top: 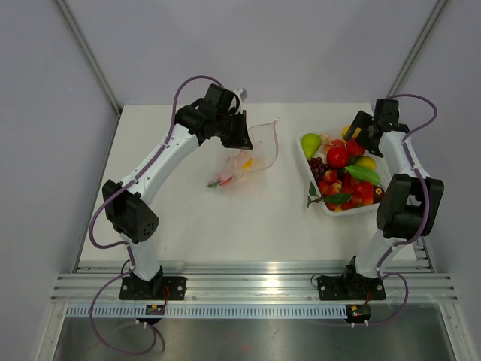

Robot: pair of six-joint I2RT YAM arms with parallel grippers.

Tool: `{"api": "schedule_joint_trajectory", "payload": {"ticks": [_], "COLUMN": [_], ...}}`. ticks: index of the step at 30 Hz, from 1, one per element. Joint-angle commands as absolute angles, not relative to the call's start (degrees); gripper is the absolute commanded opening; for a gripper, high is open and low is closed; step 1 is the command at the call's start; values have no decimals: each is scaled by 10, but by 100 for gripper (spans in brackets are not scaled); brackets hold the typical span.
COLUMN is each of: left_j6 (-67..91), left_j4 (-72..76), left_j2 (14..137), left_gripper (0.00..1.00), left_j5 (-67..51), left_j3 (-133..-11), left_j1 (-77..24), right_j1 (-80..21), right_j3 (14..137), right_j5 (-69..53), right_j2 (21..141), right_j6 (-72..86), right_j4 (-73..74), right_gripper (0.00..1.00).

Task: Place the food in the zip-top bag and seal the zipper
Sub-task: Pick up the fake fruit from the bin.

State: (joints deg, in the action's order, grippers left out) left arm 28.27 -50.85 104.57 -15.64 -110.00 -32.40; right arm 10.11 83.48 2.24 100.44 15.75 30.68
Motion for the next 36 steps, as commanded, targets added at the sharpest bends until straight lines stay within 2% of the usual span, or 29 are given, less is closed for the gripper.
{"api": "schedule_joint_trajectory", "payload": {"ticks": [1,5,9,10,13,23,28,31,36], "left_j6": [275,276,278,277,277,272,259,256,233], "left_j4": [-484,-485,-487,-489,-489,-496,-516,-513,-527], "left_j2": [1031,1035,1037,1037,1038,1056,1074,1073,1085], "left_gripper": [0,0,0,0,0,0,0,0,0], "left_j5": [-169,-169,-168,-168,-165,-163,-164,-166,-180], "left_j3": [-1103,-1105,-1107,-1107,-1106,-1131,-1157,-1158,-1169], "left_j1": [-325,-326,-328,-328,-329,-339,-337,-337,-332], "right_j1": [105,110,112,112,112,112,112,112,41], "right_j3": [860,853,853,850,838,777,746,728,713], "right_j5": [5,-14,-25,-26,-26,-14,-24,-75,-83], "right_j2": [1025,1033,1038,1037,1024,916,836,787,701], "right_j6": [167,173,176,178,183,193,200,216,236], "right_j4": [280,268,257,254,245,253,265,259,257], "right_gripper": [99,97,88,81,72,57,56,54,53]}}
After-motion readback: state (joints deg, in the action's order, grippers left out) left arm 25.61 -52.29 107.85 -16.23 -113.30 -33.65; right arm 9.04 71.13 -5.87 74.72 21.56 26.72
